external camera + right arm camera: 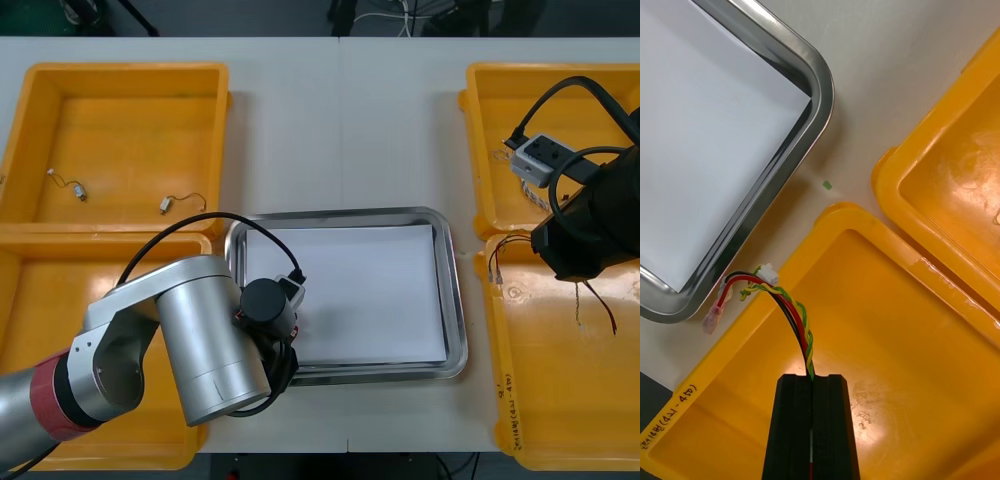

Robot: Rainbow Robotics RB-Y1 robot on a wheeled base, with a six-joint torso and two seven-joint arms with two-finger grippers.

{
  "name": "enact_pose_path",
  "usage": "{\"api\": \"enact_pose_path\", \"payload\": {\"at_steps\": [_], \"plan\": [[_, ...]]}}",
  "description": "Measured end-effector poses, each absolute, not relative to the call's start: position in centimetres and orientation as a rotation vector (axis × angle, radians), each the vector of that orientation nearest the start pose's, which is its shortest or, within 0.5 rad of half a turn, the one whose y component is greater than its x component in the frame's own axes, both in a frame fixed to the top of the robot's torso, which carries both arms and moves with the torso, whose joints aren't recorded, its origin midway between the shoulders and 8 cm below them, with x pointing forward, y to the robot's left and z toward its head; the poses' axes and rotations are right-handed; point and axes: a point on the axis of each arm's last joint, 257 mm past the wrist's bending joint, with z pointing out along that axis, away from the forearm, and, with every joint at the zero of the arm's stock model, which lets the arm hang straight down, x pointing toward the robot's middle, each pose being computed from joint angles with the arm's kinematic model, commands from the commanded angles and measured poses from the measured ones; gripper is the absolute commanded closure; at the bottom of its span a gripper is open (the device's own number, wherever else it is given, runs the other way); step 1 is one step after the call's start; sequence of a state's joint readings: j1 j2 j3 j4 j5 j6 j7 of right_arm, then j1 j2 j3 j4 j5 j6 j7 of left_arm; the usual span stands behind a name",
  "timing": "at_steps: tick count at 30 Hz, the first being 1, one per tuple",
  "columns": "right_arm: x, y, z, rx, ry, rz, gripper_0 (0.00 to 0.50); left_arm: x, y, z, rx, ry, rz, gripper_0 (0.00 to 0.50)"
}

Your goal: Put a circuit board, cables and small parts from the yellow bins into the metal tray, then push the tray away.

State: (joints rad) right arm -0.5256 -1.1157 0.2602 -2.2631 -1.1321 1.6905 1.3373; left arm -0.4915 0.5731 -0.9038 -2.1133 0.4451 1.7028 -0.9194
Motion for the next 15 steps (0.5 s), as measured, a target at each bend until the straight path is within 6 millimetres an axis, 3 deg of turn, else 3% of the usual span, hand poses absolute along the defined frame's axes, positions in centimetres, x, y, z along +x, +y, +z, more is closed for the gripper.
{"api": "enact_pose_path", "payload": {"at_steps": [15], "plan": [[38.44, -24.78, -13.99, -0.922, 2.554, -0.1, 0.5, 33.27, 9.07, -32.71, 0.733, 2.703, 0.086, 0.5]]}}
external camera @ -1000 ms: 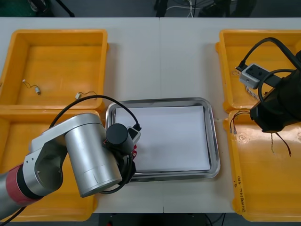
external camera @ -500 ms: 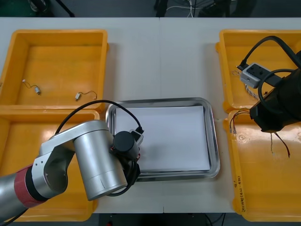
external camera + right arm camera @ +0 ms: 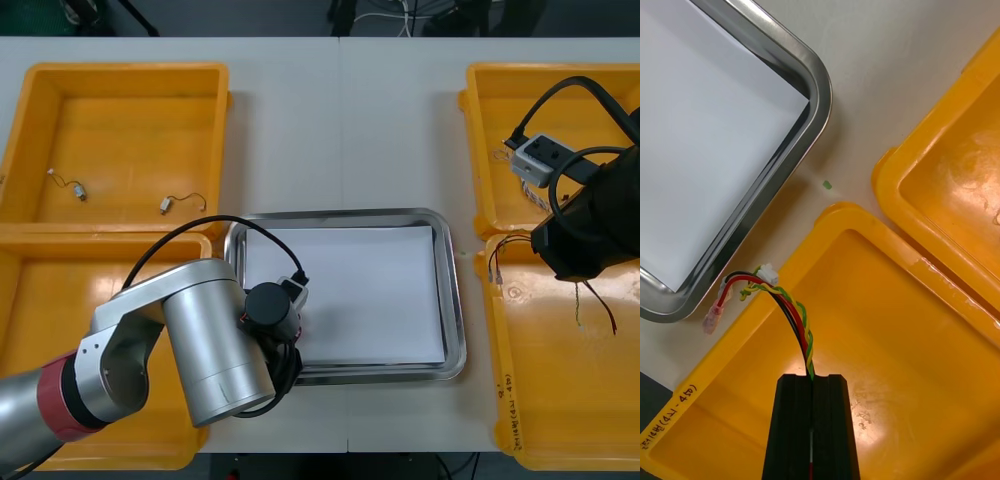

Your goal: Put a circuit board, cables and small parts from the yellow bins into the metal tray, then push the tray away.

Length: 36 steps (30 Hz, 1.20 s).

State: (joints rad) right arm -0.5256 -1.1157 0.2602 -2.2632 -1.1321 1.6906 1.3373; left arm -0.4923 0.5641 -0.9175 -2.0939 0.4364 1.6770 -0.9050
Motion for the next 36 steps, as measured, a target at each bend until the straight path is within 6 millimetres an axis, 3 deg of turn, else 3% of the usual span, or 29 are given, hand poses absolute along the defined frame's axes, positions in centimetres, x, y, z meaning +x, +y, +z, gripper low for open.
{"api": "enact_pose_path", "payload": {"at_steps": [3, 4, 5, 7, 8, 10, 25, 36], "plan": [[38.4, -24.8, -14.0, -0.922, 2.554, -0.1, 0.5, 33.2, 8.8, -32.7, 0.732, 2.702, 0.079, 0.494], [38.4, -24.8, -14.0, -0.922, 2.554, -0.1, 0.5, 33.2, 8.8, -32.7, 0.732, 2.702, 0.078, 0.455], [38.4, -24.8, -14.0, -0.922, 2.554, -0.1, 0.5, 33.2, 8.7, -32.7, 0.733, 2.701, 0.077, 0.296], [38.4, -24.8, -14.0, -0.922, 2.554, -0.1, 0.5, 33.2, 8.6, -32.6, 0.733, 2.701, 0.075, 0.141], [38.4, -24.8, -14.0, -0.922, 2.554, -0.1, 0.5, 33.2, 8.6, -32.6, 0.733, 2.701, 0.074, 0.072], [38.4, -24.8, -14.0, -0.922, 2.554, -0.1, 0.5, 33.2, 8.6, -32.6, 0.733, 2.701, 0.074, 0.0], [38.4, -24.6, -14.0, -0.923, 2.553, -0.094, 0.5, 33.5, 8.4, -32.4, 0.697, 2.701, 0.068, 0.0], [38.5, -21.8, -15.1, -1.003, 2.514, -0.05, 0.5, 34.7, 8.9, -29.6, 0.698, 2.718, 0.107, 0.0]]}}
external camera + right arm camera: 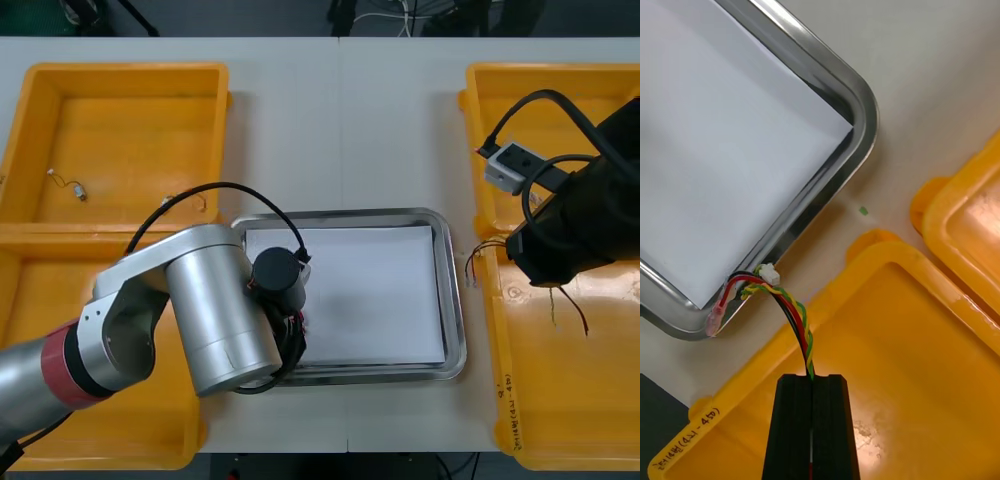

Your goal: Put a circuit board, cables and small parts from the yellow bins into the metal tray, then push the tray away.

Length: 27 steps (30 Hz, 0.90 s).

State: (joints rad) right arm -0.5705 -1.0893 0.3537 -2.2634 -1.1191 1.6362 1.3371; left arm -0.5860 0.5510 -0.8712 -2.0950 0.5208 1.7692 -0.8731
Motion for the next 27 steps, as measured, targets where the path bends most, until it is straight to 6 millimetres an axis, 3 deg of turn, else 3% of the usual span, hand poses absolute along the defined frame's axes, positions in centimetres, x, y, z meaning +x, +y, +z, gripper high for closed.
{"api": "enact_pose_path", "payload": {"at_steps": [7, 19, 27], "plan": [[38.8, -18.6, -15.9, -1.106, 2.462, -0.07, 0.5, 35.7, 10.6, -25.9, 0.627, 2.777, 0.118, 0.0], [39.4, -12.0, -17.2, -1.21, 2.387, 0.008, 0.5, 38.8, 10.0, -20.2, 0.522, 2.73, -0.029, 0.0], [39.8, -9.4, -18.9, -1.28, 2.326, -0.017, 0.5, 40.5, 11.0, -17.5, 0.418, 2.705, -0.108, 0.0]]}}
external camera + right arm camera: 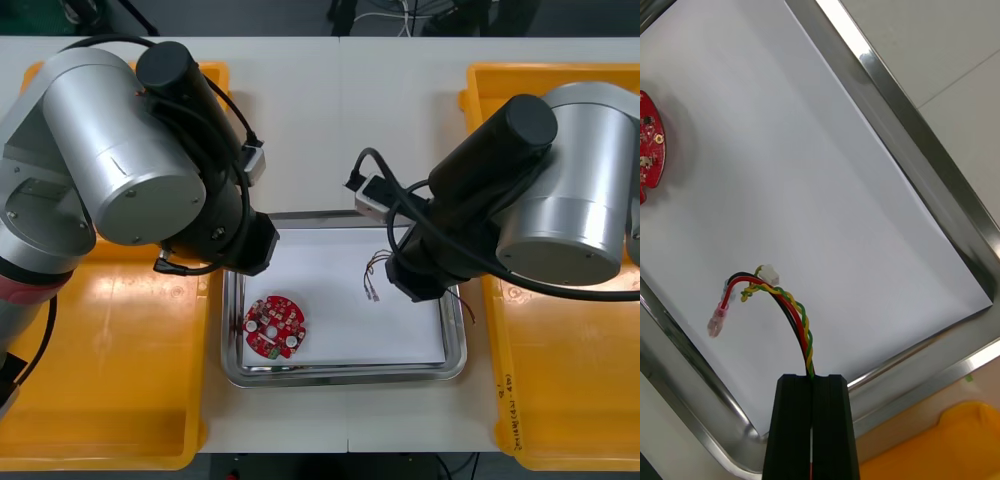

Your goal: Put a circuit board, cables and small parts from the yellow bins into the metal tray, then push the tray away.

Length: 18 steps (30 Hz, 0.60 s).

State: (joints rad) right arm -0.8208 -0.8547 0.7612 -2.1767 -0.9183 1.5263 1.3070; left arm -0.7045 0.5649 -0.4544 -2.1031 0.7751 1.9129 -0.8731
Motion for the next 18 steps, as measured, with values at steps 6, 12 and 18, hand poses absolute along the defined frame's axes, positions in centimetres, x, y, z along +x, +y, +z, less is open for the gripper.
{"api": "enact_pose_path", "payload": {"at_steps": [6, 12, 18], "plan": [[39.2, -8.8, -20.3, -1.387, 2.281, -0.06, 0.5, 41.5, 13.0, -16.4, 0.352, 2.707, -0.111, 0.0], [38.8, -9.2, -21.7, -1.587, 2.193, -0.124, 0.5, 43.0, 15.1, -15.3, 0.247, 2.715, -0.124, 0.0], [38.4, -9.3, -23.0, -1.634, 2.184, -0.155, 0.5, 45.1, 17.4, -14.6, 0.116, 2.731, -0.135, 0.0]]}}
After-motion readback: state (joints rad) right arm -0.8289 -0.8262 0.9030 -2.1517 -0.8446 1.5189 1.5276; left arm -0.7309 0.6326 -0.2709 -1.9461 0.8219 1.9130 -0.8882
